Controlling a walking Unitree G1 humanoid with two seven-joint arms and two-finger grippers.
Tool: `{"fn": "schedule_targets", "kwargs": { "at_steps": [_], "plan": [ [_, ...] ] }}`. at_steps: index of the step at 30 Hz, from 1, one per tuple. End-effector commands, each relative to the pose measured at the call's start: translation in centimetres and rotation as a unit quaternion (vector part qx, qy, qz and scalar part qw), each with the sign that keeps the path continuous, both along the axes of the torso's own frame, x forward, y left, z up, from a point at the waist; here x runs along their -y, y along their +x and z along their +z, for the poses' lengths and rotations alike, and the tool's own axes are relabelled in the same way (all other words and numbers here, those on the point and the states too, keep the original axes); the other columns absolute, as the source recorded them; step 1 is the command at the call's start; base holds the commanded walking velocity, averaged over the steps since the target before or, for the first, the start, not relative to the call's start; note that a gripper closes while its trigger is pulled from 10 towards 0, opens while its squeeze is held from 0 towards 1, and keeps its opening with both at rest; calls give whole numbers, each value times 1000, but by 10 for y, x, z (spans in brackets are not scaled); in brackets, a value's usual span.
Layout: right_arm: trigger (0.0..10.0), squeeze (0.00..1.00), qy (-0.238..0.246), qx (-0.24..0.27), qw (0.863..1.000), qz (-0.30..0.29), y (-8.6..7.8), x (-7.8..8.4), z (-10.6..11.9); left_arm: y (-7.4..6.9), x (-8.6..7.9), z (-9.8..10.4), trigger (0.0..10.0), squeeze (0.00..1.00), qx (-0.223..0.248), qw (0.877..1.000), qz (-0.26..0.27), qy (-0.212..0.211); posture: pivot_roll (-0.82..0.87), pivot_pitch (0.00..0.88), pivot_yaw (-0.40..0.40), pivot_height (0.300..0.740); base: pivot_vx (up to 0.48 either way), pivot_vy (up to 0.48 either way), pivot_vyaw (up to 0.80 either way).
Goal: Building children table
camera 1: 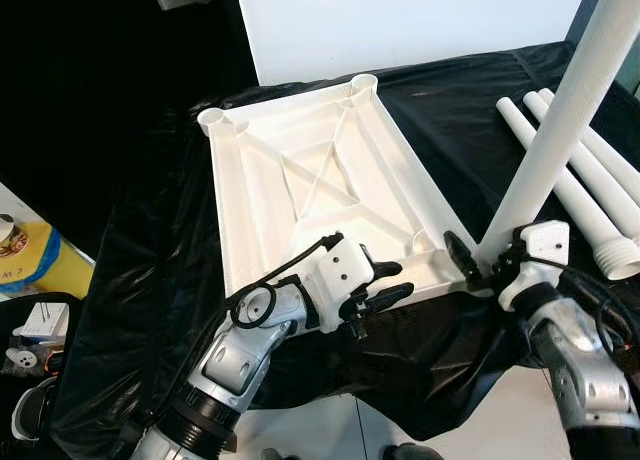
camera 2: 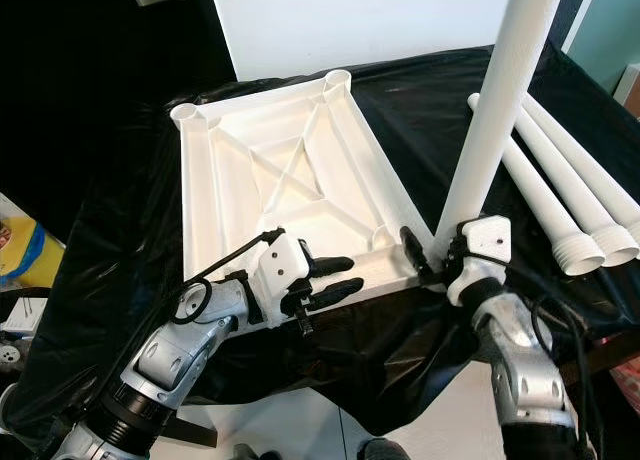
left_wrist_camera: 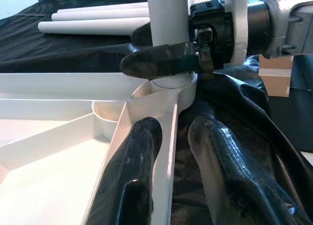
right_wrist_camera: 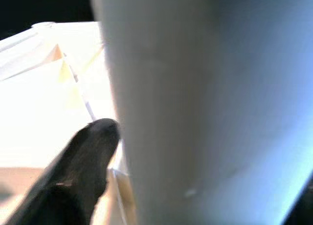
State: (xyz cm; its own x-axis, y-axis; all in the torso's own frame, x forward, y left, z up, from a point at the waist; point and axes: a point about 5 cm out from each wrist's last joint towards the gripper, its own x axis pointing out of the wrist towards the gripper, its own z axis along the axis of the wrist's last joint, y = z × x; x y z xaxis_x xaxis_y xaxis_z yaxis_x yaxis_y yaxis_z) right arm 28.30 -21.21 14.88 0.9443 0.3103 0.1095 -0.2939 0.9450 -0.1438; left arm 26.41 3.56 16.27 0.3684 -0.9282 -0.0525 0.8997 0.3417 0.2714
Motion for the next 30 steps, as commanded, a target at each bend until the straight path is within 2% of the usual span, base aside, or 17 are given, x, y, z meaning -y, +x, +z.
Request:
{"fn": "schedule_targets", "kwargs": {
  "at_steps": [1,9,10,14,16,18,19,23,26,27,30],
  "plan": [
    [0,0,-1,-17,1000,20,0,-5,-8,-3,-1,0,10000,0,-1,1000,-5,4,-173,121,76,740,0,0,0],
    [0,0,2,-45,999,-3,-8,0,-22,-2,-4,-1,10000,0,-5,1000,8,0,-172,139,69,740,0,0,0],
    [0,0,3,-57,998,-29,-10,1,-28,-3,-3,-1,10000,0,-5,1000,7,0,-171,140,64,740,0,0,0],
    [0,0,14,-69,996,-63,-14,1,-35,-5,-2,-2,10000,0,-7,1000,6,-1,-170,137,58,740,0,0,0],
    [0,0,36,-83,988,-127,-18,-6,-43,-4,-3,-2,10000,0,-8,1000,11,-2,-171,139,52,740,0,0,0],
    [0,0,36,-83,988,-127,-18,-6,-43,-4,-3,-2,10000,0,-8,1000,11,-2,-171,139,52,740,0,0,0],
    [0,0,57,-96,975,-193,-21,-12,-50,-3,-3,-2,10000,0,-7,1000,13,-3,-175,143,50,740,0,0,0],
    [0,0,64,-100,970,-211,-22,-13,-52,-3,-3,-2,10000,0,-7,1000,14,-3,-175,143,50,740,0,0,0],
    [0,0,96,-98,952,-275,-26,-33,-55,-5,-2,-3,10000,0,-10,1000,14,-6,-183,138,41,740,0,0,0],
    [10000,0,108,-95,950,-278,-27,-40,-54,-5,-1,-3,10000,0,-11,1000,14,-7,-187,147,52,740,0,0,0],
    [10000,0,117,-87,951,-274,-28,-47,-50,-5,0,-3,10000,0,-11,1000,11,-7,-189,149,53,740,0,0,0]
  ]
}}
